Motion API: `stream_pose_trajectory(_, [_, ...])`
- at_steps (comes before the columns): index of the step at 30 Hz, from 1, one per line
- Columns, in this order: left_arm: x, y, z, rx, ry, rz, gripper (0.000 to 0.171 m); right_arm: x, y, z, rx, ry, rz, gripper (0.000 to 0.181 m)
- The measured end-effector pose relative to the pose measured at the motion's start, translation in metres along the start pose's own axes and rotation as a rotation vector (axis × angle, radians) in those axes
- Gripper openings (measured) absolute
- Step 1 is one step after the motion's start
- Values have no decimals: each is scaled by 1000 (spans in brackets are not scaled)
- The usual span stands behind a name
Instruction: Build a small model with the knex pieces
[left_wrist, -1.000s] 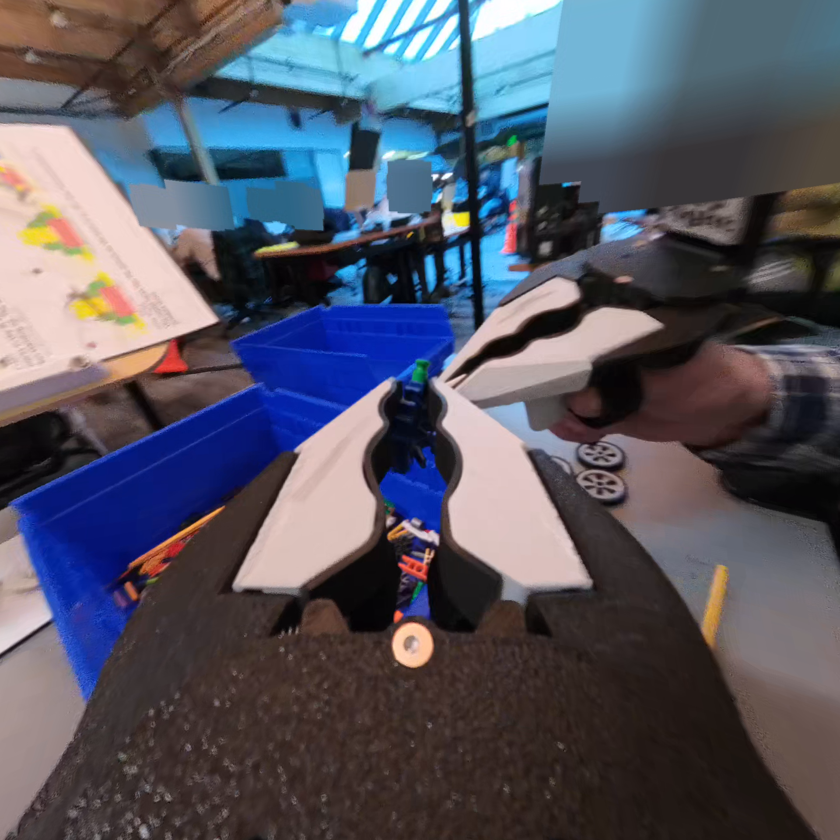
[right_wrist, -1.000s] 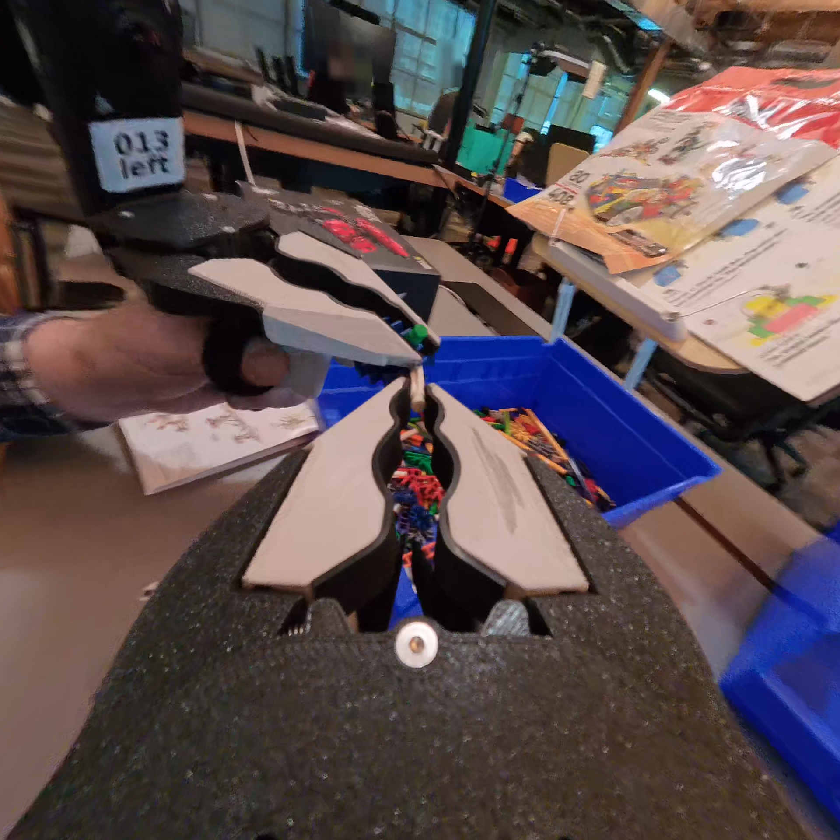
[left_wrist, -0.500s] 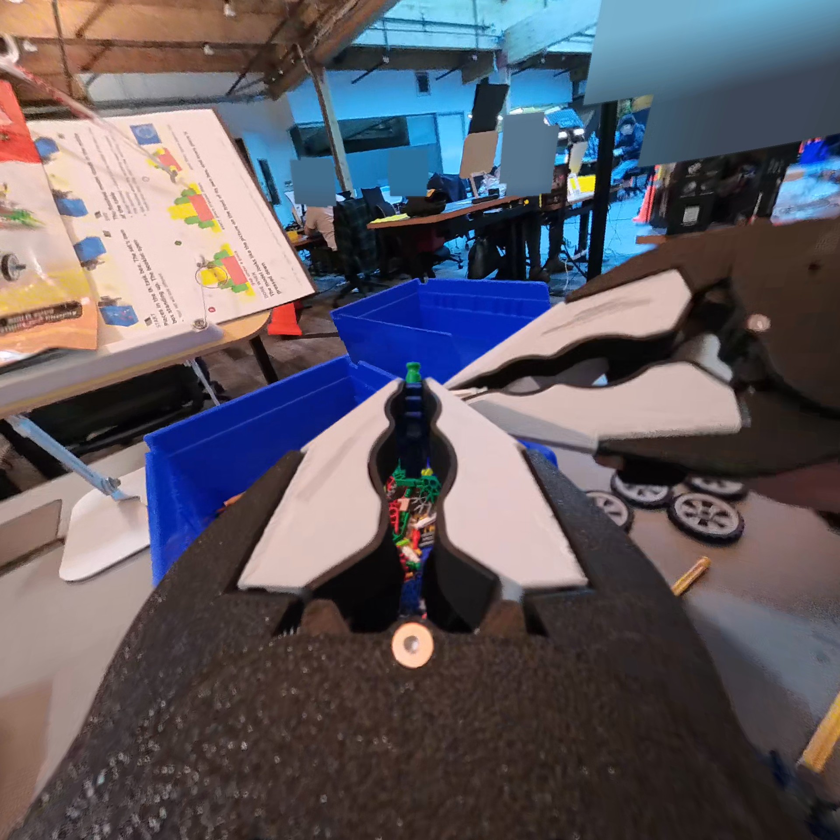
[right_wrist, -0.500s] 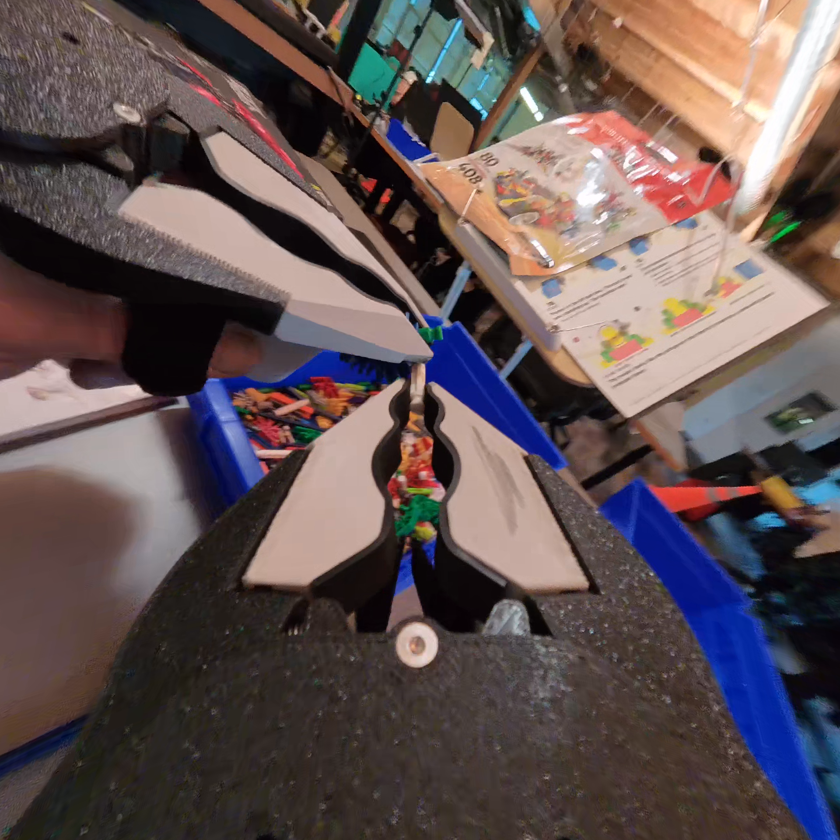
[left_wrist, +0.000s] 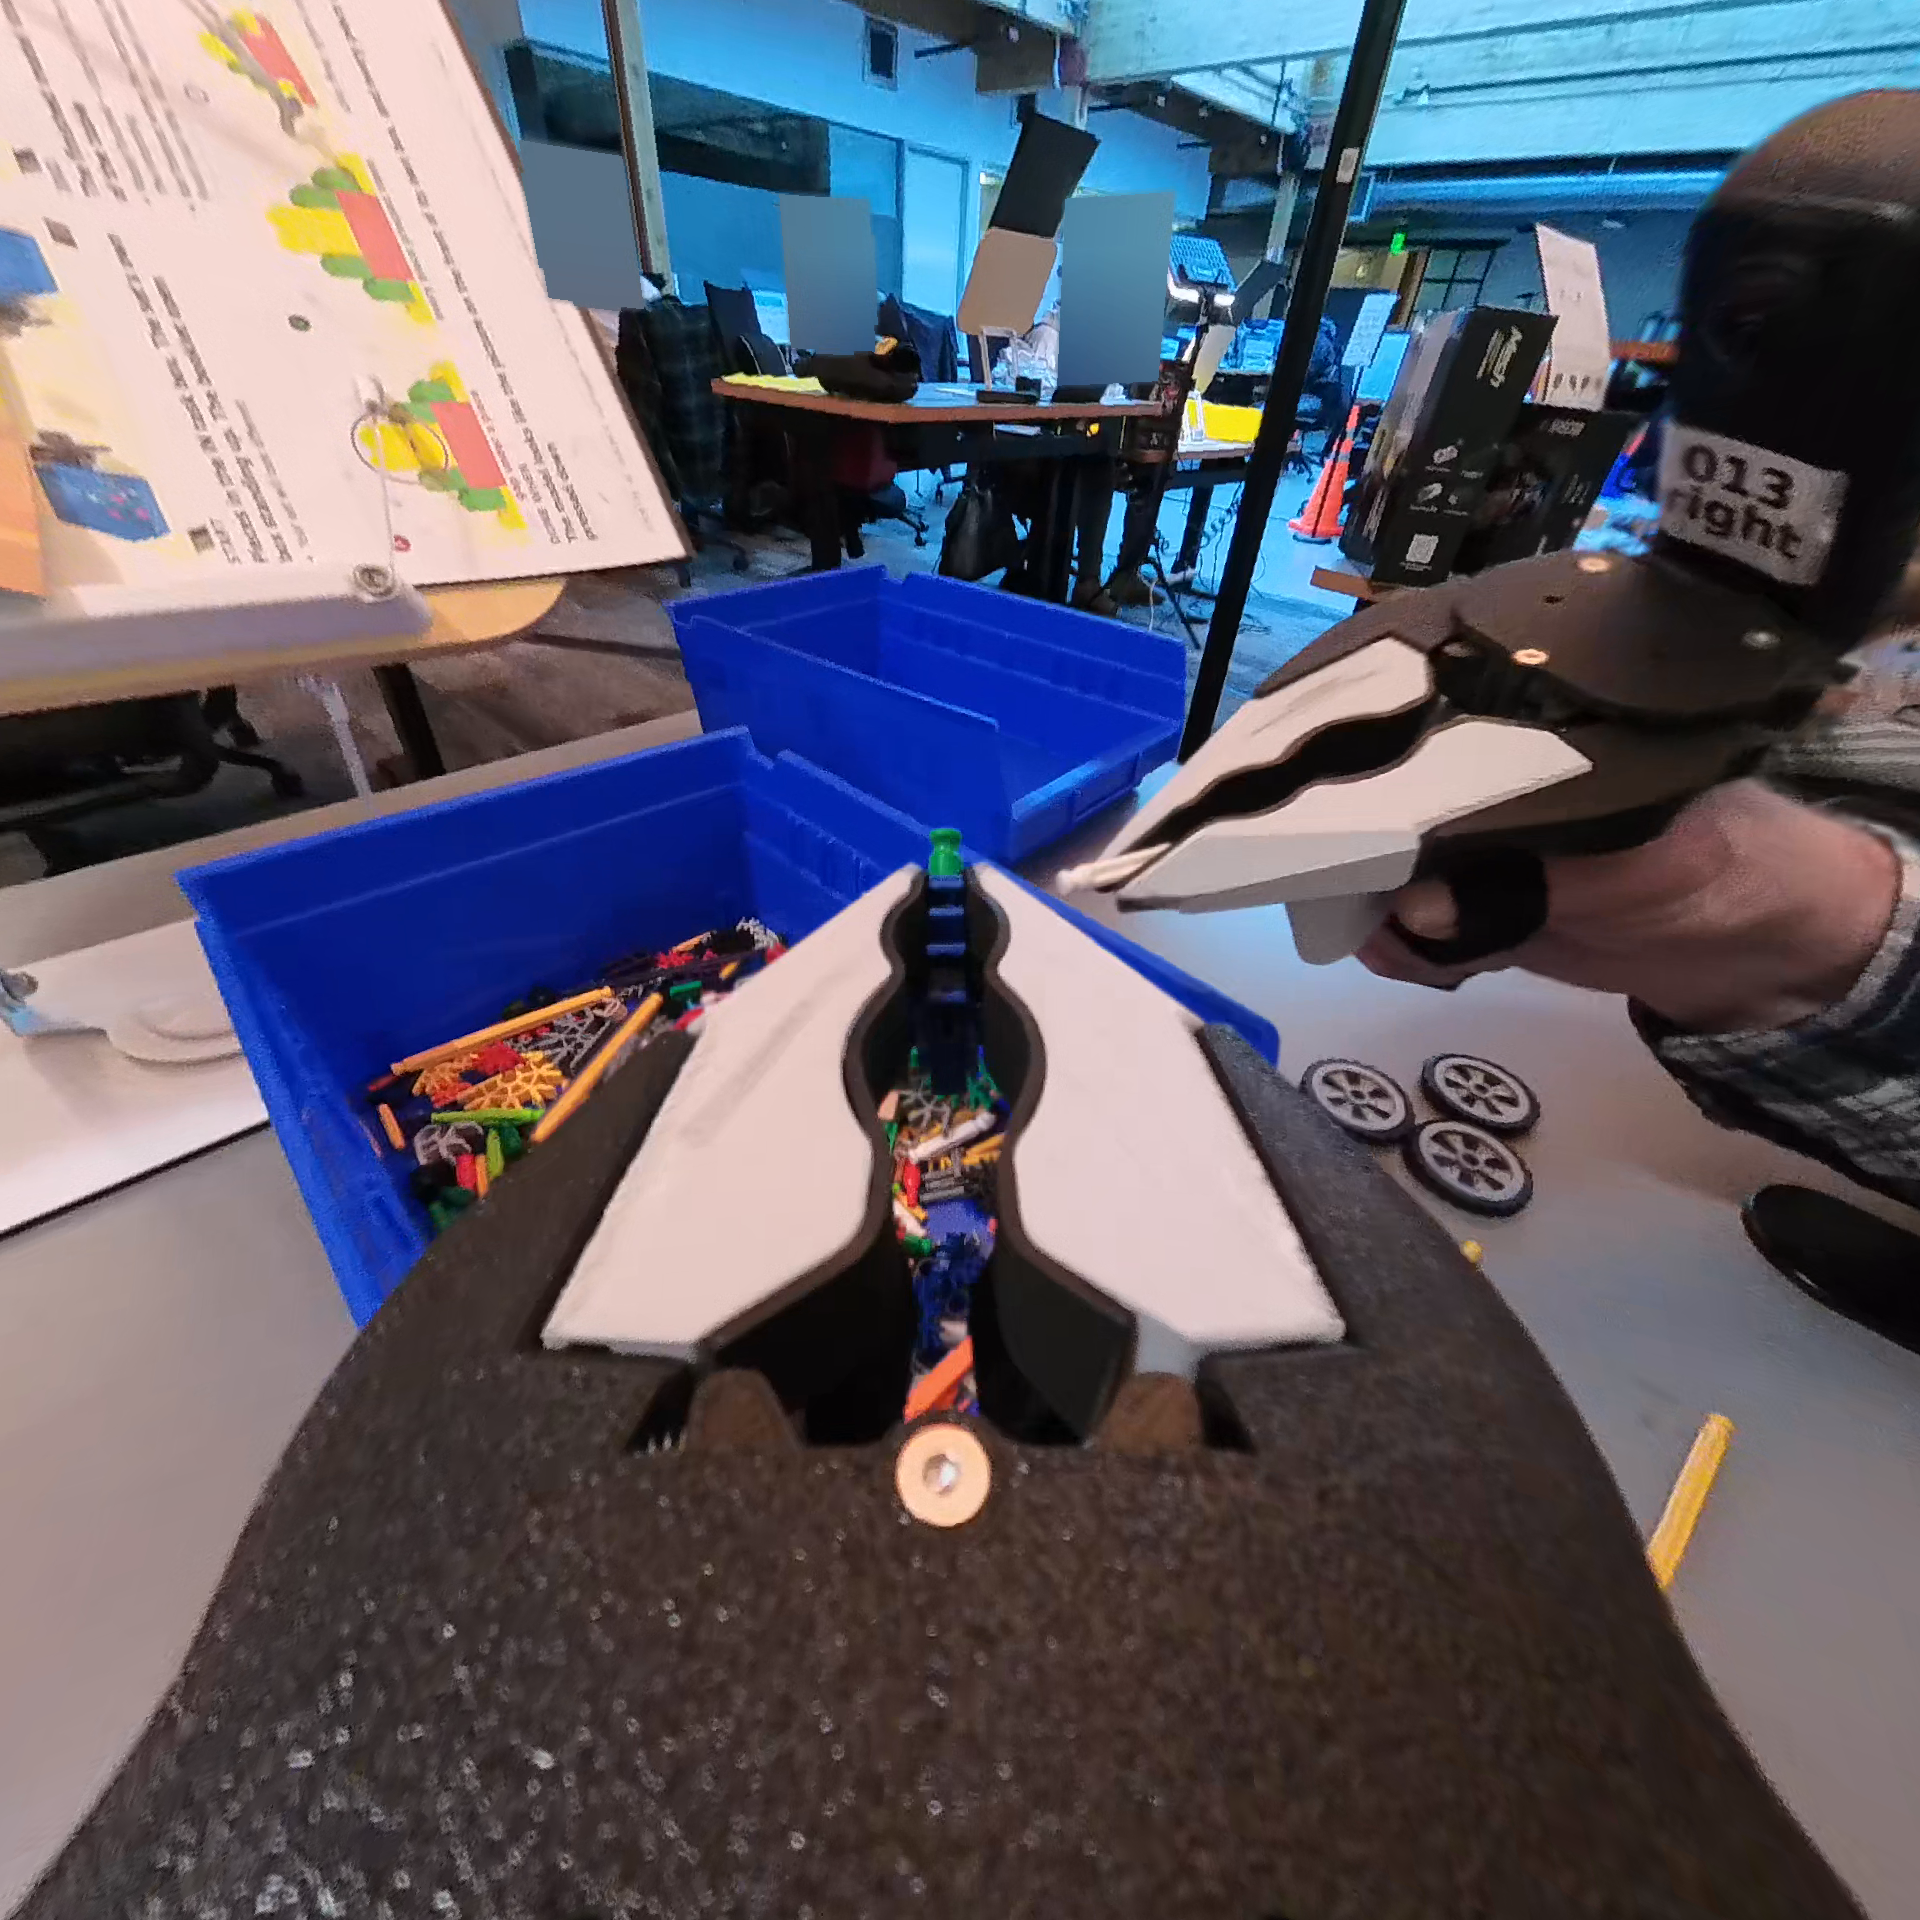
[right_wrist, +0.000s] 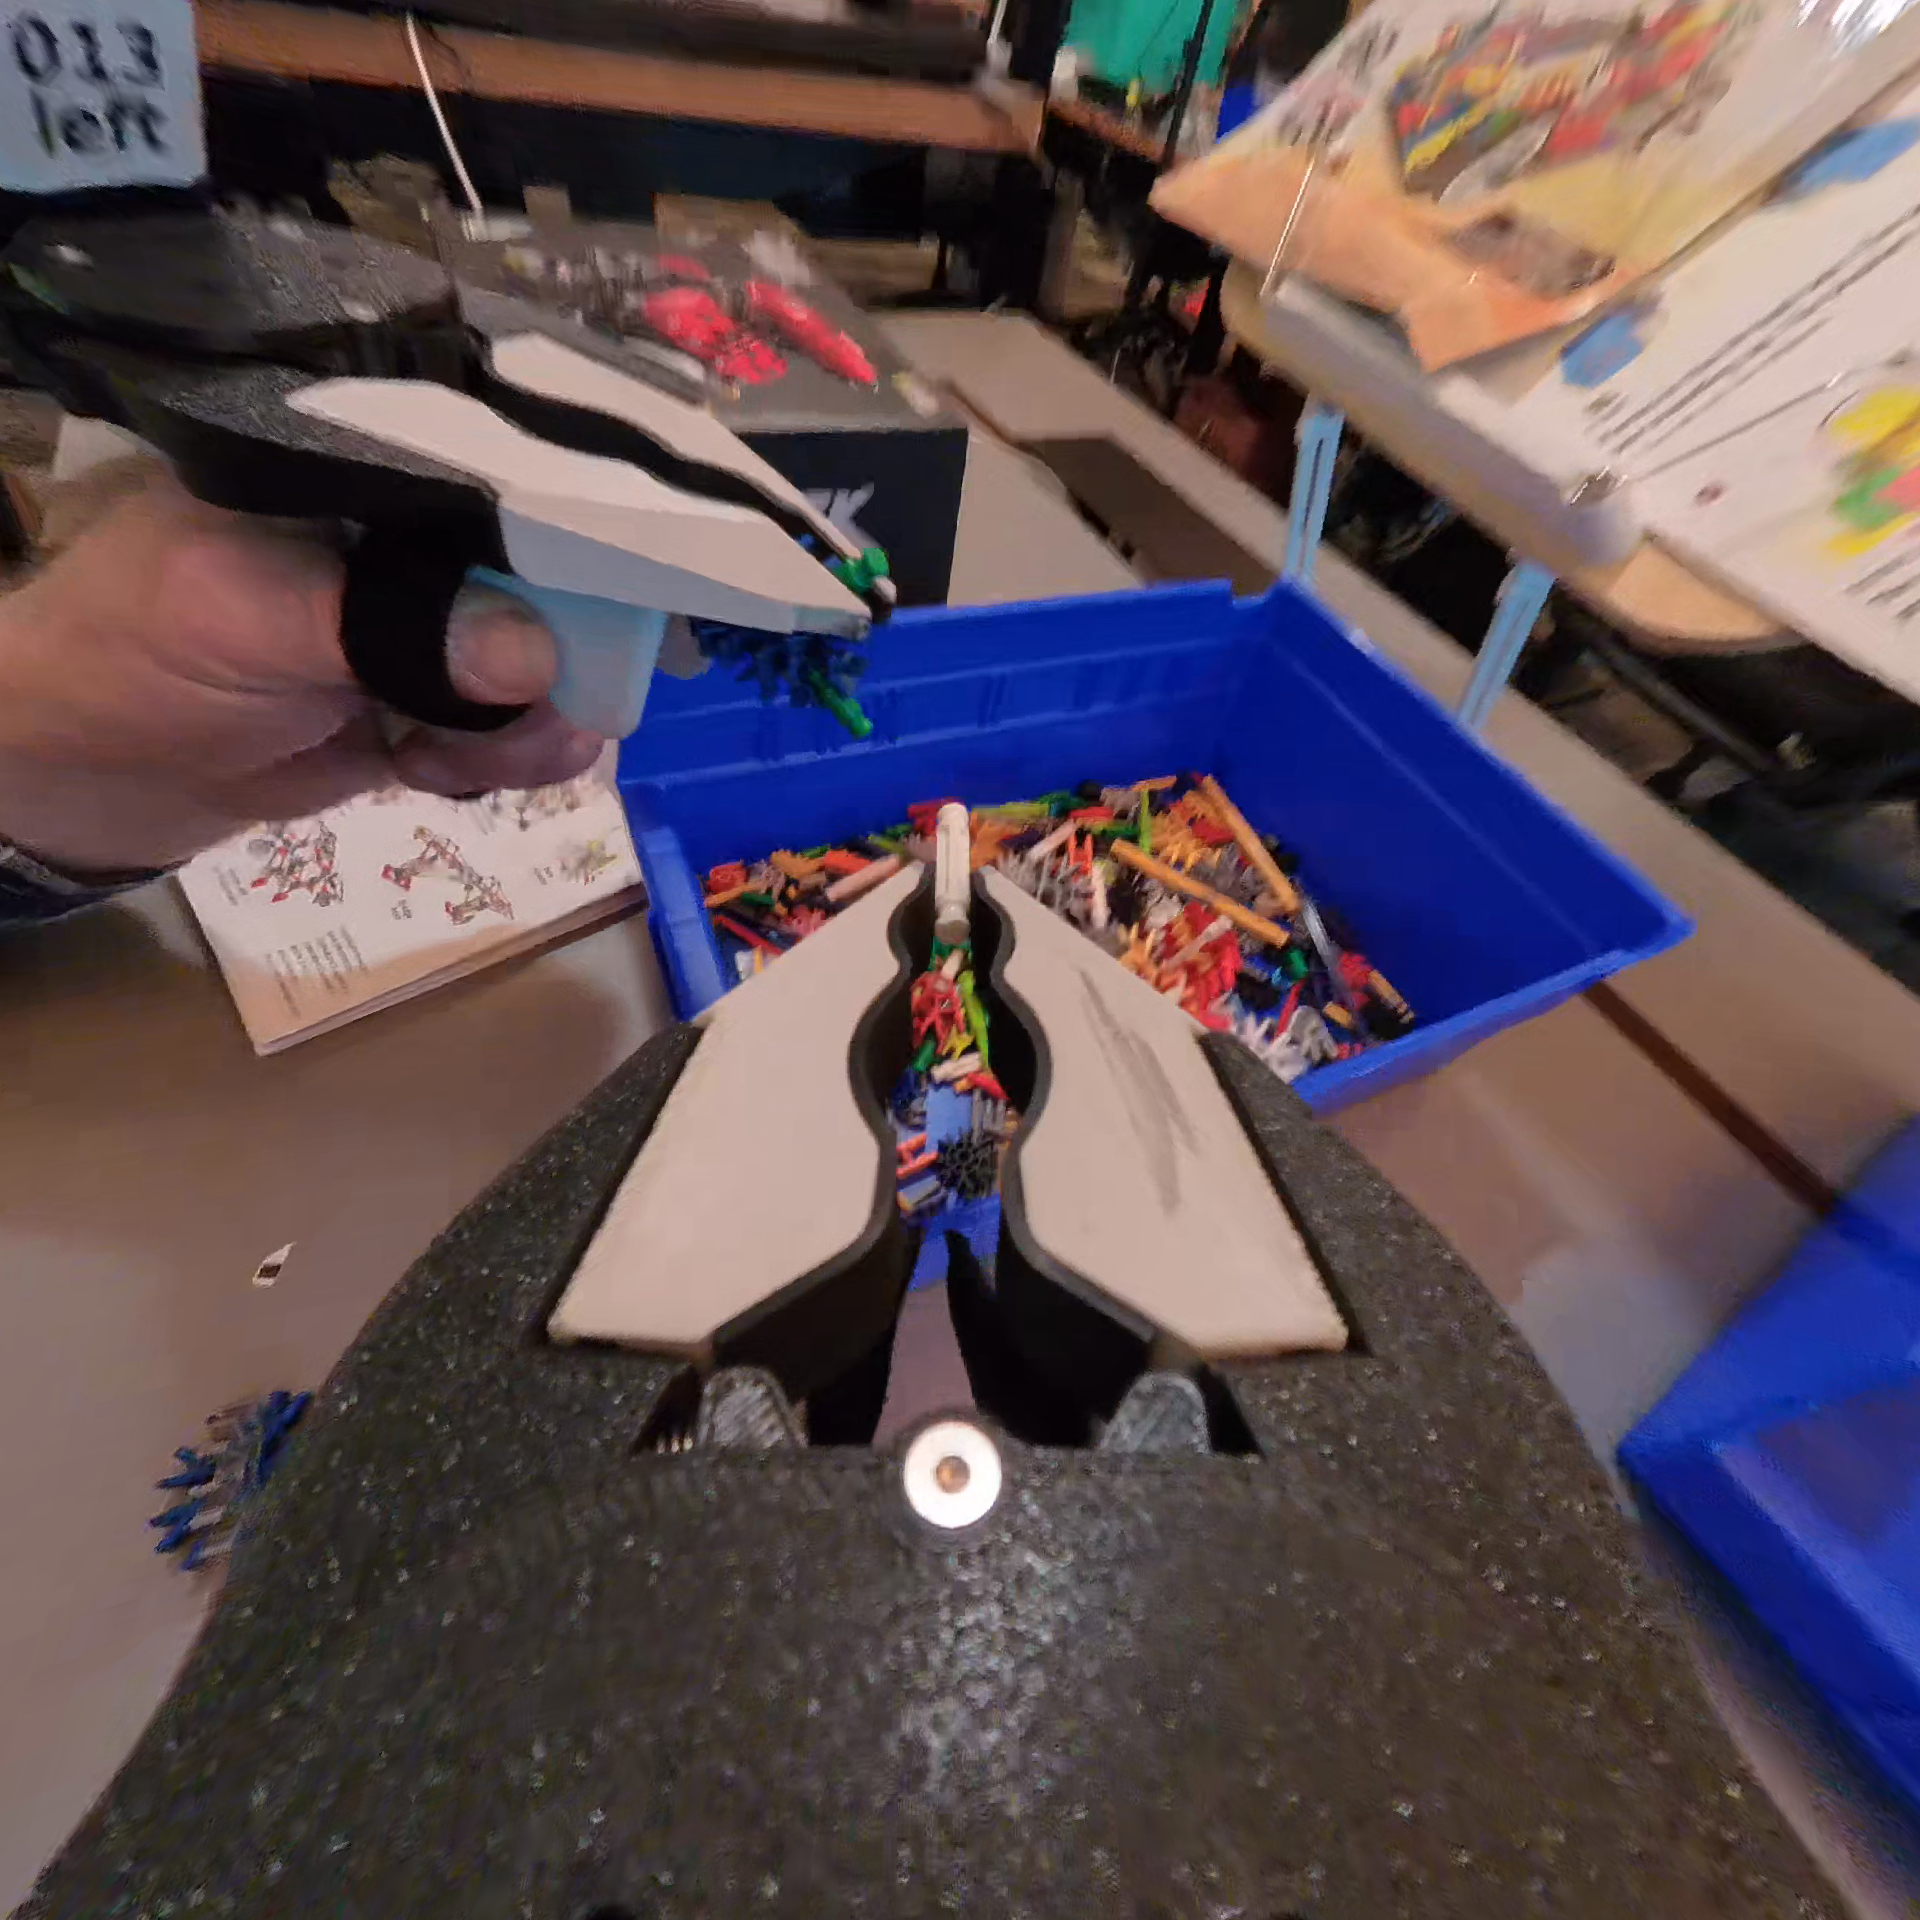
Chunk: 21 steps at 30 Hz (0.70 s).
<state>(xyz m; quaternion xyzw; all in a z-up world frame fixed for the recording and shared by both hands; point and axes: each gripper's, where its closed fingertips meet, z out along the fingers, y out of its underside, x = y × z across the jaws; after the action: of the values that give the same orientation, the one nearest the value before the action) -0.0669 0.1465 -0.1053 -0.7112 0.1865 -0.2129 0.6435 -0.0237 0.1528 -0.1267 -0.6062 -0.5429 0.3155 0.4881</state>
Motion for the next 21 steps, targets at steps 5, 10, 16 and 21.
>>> stream_pose_trajectory(5, [2, 15, 0, -38, 27, -31, 4, -2, 31, 22, -189, -34, -9, 23])
stream_pose_trajectory(10, [6, 17, -1, -17, 105, -126, 3, 6, 26, 24, -181, -4, -6, 28])
stream_pose_trajectory(16, [25, -9, -9, 167, 336, -335, 3, -31, -10, 8, -10, -188, 94, 28])
stream_pose_trajectory(21, [40, -27, -16, 276, 467, -421, 4, -48, -27, 3, 84, -269, 179, 24])
